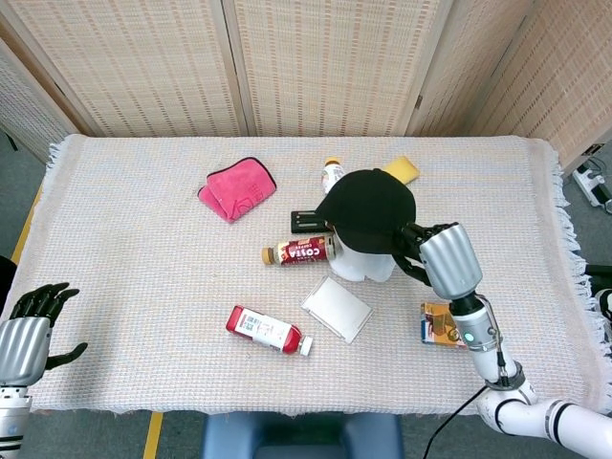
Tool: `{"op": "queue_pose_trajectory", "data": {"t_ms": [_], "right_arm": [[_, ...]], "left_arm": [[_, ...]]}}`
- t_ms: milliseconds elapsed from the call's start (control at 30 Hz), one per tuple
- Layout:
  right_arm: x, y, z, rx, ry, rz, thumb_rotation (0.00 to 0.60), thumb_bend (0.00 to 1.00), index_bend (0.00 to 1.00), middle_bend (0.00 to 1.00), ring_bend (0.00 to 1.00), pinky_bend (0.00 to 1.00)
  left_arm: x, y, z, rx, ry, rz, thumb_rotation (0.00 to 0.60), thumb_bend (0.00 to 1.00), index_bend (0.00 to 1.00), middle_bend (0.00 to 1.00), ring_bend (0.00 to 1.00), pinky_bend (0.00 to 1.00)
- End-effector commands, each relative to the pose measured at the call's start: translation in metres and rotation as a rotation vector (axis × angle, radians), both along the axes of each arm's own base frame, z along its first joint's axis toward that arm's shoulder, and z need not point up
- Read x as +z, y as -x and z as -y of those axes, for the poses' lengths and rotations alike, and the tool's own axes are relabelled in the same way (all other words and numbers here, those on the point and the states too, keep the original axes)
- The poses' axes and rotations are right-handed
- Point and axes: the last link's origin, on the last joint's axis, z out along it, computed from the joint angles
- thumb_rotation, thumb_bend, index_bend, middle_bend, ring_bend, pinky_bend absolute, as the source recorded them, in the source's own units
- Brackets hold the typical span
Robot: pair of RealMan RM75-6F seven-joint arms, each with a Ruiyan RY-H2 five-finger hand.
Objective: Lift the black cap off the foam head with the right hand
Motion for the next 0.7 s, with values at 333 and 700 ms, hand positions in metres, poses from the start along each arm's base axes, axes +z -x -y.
{"op": "queue_pose_trajectory", "data": {"t_ms": [333,700], "right_arm": [[0.028,-0.006,0.028,-0.013,0.133,-0.042,0.6,0.53,0.82,0.67,0.94,1.0],[0.058,0.017,0.052,-0.108,0.191,-0.13,0.6,0.53,0.82,0.67,0.94,1.0]], "left_arm": [[-0.002,-0.003,-0.004,-0.011,0.003,0.0,0.6,0.15,0.26,0.2,0.15,0.19],[-0.004,-0.004,-0.006,-0.017,0.007,0.001,0.6,0.15,0.25,0.2,0.15,0.19]]}}
